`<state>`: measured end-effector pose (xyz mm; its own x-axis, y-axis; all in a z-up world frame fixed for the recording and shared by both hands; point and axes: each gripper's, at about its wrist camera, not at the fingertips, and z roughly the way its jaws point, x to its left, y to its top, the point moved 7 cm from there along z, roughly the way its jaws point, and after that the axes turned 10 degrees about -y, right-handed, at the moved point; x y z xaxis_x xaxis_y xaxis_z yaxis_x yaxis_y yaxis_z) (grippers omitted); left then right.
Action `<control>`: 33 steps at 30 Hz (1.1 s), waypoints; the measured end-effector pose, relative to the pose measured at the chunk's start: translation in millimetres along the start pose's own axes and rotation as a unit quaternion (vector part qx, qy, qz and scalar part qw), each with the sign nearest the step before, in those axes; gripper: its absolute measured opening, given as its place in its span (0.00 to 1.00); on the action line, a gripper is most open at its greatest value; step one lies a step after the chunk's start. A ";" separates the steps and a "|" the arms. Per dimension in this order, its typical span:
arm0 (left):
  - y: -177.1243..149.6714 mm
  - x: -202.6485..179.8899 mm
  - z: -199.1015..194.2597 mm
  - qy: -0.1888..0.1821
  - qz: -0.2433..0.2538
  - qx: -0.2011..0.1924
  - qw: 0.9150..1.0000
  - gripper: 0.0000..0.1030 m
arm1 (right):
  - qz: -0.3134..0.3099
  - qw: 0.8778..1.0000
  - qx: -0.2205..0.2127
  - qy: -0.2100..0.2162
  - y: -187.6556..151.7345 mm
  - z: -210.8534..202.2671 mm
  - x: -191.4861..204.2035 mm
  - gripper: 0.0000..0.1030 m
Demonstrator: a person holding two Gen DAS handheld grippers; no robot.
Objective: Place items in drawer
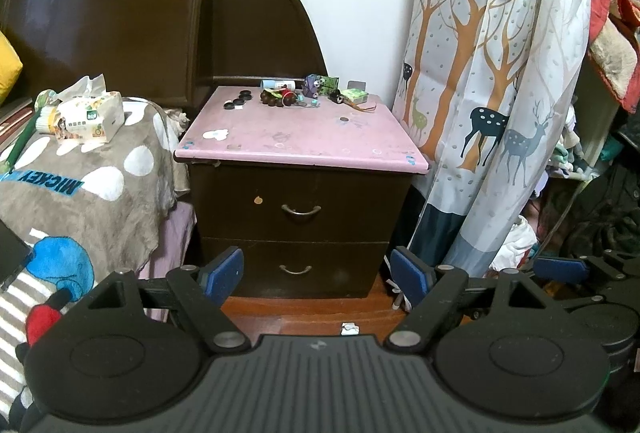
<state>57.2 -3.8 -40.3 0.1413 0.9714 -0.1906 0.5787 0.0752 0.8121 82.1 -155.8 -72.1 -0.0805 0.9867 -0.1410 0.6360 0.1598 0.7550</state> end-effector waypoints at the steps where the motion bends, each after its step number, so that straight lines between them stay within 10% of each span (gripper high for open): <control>1: 0.0 0.1 0.2 0.002 0.001 0.001 1.000 0.78 | 0.000 1.000 0.000 0.000 0.7 0.5 -0.8 0.85; 33: -1.3 0.5 2.3 -0.001 -0.001 0.003 1.000 0.78 | -0.004 1.000 0.005 0.002 -1.5 1.1 5.6 0.85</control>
<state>58.4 -3.9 -42.8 0.1419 0.9710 -0.1926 0.5831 0.0752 0.8089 81.5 -150.5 -74.8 -0.0885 0.9855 -0.1446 0.6435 0.1673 0.7469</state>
